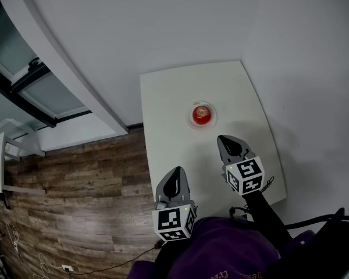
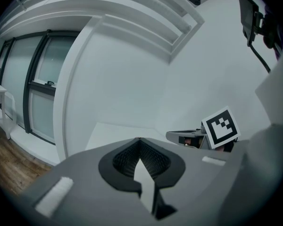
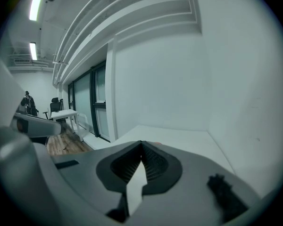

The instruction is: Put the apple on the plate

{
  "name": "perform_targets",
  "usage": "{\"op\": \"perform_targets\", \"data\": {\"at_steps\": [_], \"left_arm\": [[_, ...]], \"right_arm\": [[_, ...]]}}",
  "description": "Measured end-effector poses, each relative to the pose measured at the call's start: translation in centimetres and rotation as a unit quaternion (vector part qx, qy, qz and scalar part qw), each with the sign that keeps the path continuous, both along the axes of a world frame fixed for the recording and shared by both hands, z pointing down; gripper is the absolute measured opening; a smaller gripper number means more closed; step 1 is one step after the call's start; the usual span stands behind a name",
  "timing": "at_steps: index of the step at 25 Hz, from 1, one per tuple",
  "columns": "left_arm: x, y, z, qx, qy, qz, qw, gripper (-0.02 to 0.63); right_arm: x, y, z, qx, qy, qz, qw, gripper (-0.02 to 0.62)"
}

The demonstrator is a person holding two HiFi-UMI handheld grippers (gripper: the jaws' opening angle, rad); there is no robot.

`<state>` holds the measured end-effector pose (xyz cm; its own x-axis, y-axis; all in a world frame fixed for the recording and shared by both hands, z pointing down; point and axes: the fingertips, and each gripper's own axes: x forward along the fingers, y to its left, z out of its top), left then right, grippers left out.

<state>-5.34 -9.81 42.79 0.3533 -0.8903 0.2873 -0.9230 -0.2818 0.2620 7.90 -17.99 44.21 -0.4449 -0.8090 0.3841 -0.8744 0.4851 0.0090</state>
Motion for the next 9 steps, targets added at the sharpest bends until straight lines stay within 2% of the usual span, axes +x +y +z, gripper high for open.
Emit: {"op": "perform_targets", "data": {"at_steps": [9], "left_arm": [[0.63, -0.25, 0.17, 0.001, -0.003, 0.006, 1.0000, 0.006]], "right_arm": [[0.49, -0.39, 0.07, 0.002, -0.001, 0.000, 1.000, 0.011]]}}
